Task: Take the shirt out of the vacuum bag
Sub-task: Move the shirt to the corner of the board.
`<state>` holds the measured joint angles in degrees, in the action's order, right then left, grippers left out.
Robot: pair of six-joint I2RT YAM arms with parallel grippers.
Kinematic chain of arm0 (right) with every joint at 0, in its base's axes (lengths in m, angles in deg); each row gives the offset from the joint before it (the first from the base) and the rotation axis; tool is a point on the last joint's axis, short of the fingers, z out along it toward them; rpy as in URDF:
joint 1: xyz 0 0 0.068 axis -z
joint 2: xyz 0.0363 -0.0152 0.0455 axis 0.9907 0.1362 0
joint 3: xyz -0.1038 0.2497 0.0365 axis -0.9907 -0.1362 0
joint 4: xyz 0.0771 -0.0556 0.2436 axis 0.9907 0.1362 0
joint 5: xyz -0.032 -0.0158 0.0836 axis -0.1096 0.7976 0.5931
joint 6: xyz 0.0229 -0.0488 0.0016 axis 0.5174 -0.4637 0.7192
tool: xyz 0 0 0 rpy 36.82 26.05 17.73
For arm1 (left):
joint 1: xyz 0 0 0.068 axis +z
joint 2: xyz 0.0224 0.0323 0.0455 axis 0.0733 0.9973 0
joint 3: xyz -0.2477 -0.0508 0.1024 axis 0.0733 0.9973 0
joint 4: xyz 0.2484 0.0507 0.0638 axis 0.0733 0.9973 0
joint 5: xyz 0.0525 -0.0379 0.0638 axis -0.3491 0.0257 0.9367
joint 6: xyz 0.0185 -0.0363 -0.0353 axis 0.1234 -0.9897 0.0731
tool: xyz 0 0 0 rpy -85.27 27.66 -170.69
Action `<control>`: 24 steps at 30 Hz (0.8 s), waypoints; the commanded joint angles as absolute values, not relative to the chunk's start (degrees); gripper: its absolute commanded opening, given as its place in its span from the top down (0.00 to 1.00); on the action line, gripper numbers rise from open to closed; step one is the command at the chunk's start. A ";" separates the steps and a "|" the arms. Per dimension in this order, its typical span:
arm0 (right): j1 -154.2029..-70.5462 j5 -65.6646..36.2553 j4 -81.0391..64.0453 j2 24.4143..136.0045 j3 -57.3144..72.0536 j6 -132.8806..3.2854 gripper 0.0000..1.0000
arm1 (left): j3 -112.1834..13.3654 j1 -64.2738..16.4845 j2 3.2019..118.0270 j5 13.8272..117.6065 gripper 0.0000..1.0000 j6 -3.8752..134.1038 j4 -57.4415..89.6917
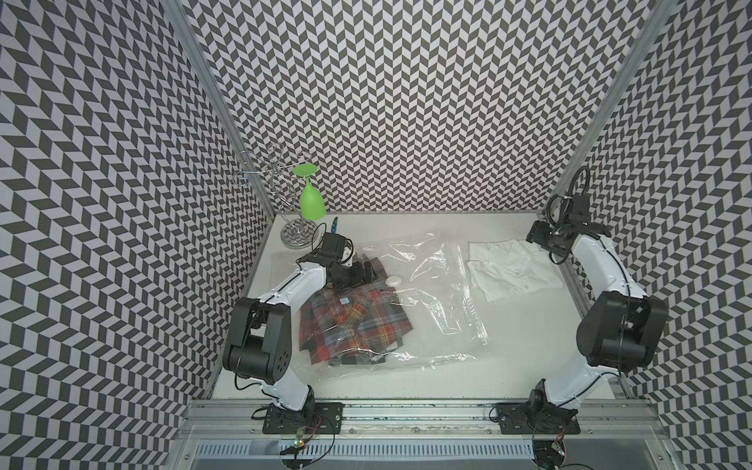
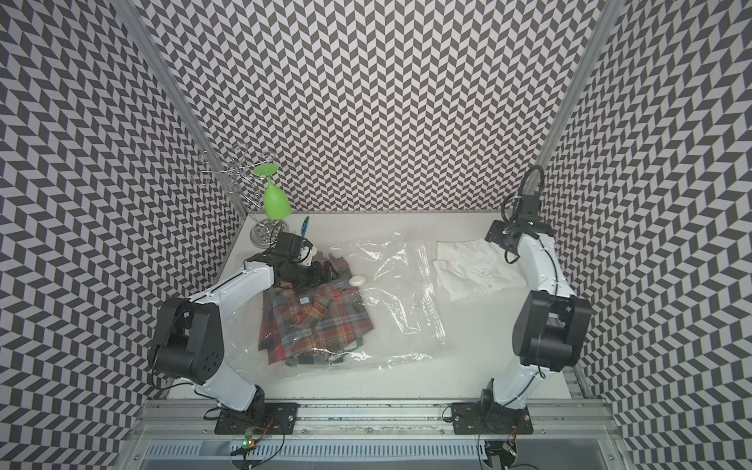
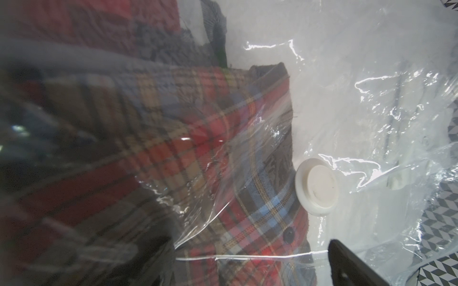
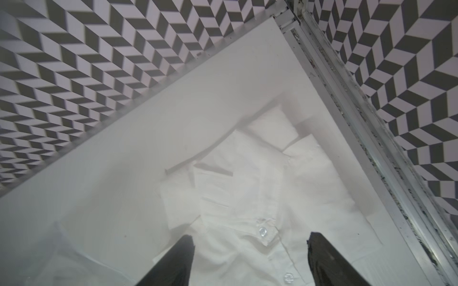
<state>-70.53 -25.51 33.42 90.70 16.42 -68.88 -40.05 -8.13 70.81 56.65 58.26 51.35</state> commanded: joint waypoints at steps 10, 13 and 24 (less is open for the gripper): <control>-83.80 -37.81 35.40 96.67 11.12 -76.95 0.25 | -39.59 -7.30 70.10 58.31 0.02 58.08 52.64; -84.61 -39.01 35.17 99.21 11.56 -76.68 0.26 | -39.50 -7.31 69.90 58.37 0.02 58.08 52.65; -85.34 -38.72 32.30 108.42 13.67 -72.36 0.25 | -38.71 -7.31 69.39 58.50 0.02 58.58 52.70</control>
<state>-85.11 -38.39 34.54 106.19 12.02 -74.46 -40.05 -8.13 70.72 56.62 58.28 51.35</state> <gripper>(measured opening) 0.747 0.984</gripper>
